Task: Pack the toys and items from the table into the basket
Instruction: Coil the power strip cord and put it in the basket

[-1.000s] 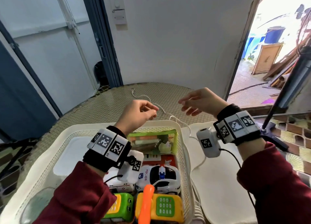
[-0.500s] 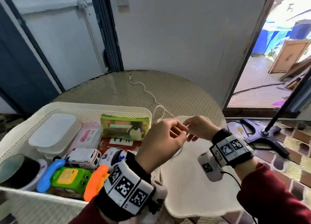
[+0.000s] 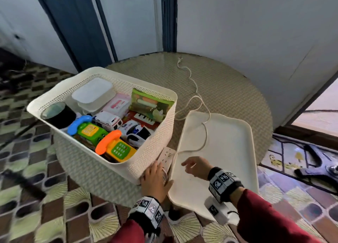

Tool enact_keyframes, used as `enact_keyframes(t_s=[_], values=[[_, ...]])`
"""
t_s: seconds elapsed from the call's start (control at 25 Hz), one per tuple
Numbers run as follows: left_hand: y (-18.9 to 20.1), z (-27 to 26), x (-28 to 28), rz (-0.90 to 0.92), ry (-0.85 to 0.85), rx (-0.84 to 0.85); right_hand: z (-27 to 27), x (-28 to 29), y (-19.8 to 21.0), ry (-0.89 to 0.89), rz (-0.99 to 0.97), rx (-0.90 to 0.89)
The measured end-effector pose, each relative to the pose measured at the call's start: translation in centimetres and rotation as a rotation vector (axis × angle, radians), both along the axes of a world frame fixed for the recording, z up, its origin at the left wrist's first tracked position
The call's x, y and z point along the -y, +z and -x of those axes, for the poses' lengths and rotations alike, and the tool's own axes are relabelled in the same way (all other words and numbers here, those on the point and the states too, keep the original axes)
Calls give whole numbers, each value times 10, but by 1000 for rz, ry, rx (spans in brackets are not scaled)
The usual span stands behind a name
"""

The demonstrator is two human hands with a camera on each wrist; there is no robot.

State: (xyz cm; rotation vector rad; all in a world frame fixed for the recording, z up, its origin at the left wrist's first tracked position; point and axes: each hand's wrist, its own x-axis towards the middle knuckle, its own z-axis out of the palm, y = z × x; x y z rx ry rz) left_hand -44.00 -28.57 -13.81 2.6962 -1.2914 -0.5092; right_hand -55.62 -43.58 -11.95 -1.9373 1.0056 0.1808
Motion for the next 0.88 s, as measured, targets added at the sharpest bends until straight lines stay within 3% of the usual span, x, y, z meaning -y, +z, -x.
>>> enact_keyframes(t_s=[0.12, 0.28, 0.56, 0.88], values=[[-11, 5, 0, -14, 6, 138, 12, -9, -29, 183, 235, -223], [-25, 15, -3, 238, 76, 183, 40, -11, -41, 313, 321, -345], [-28, 22, 0, 360, 195, 44, 66, -9, -49, 271, 437, -358], [-42, 19, -5, 468, 242, -78, 73, -10, -53, 204, 439, -316]])
